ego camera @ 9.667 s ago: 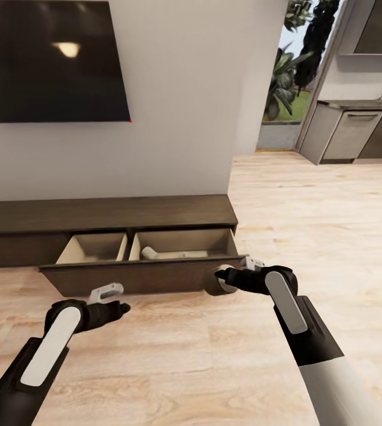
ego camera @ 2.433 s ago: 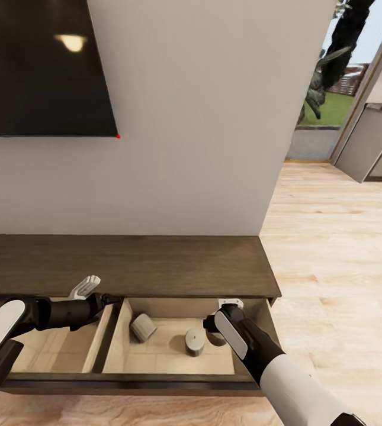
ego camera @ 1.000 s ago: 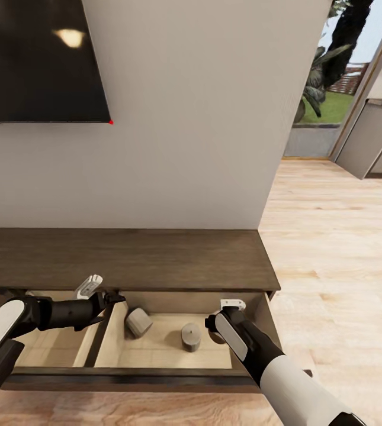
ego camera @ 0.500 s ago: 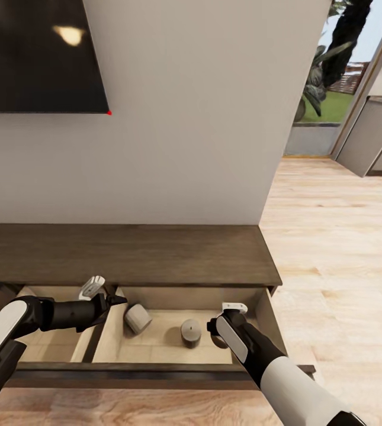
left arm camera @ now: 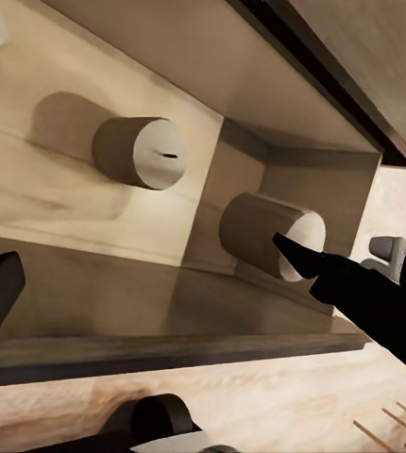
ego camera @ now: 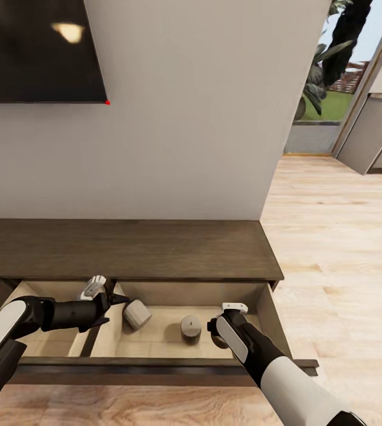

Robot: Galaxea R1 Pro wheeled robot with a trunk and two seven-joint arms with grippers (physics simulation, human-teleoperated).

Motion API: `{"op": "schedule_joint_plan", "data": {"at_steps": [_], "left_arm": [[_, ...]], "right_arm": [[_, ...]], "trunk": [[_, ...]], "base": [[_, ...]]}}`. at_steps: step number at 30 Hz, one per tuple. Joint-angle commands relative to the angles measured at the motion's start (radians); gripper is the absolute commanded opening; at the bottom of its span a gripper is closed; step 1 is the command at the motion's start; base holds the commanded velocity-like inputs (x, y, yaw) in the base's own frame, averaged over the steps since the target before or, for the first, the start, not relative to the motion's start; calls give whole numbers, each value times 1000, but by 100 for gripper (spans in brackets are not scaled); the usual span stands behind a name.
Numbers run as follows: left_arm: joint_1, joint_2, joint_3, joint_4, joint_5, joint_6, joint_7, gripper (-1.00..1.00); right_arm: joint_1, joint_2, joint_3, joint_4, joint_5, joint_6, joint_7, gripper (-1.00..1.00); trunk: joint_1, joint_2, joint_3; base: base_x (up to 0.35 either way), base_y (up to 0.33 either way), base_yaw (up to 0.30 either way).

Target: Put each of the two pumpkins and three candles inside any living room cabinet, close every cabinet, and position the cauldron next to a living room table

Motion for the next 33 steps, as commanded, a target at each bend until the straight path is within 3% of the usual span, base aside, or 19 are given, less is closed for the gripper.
{"op": "schedule_joint_plan", "data": {"at_steps": [1,4,33], "left_arm": [[-1,1,-1,-1,11,-1,10,100],[-1,1,-1,-1,13,-1,10,100],[-1,1,-1,-1,16,-1,10,100]], "right_arm": [[-1,-1,5,-1,-10,1,-10,-100],[-1,-1,5,-1,-10,1,-10,-100],[-1,-1,5,0,-9,1,-10,-100]], "trunk": [[4,-8,-4],[15,-29,-13],[15,-29,-13]], "base": [[0,0,0],[0,0,0],[45,0,0]]}}
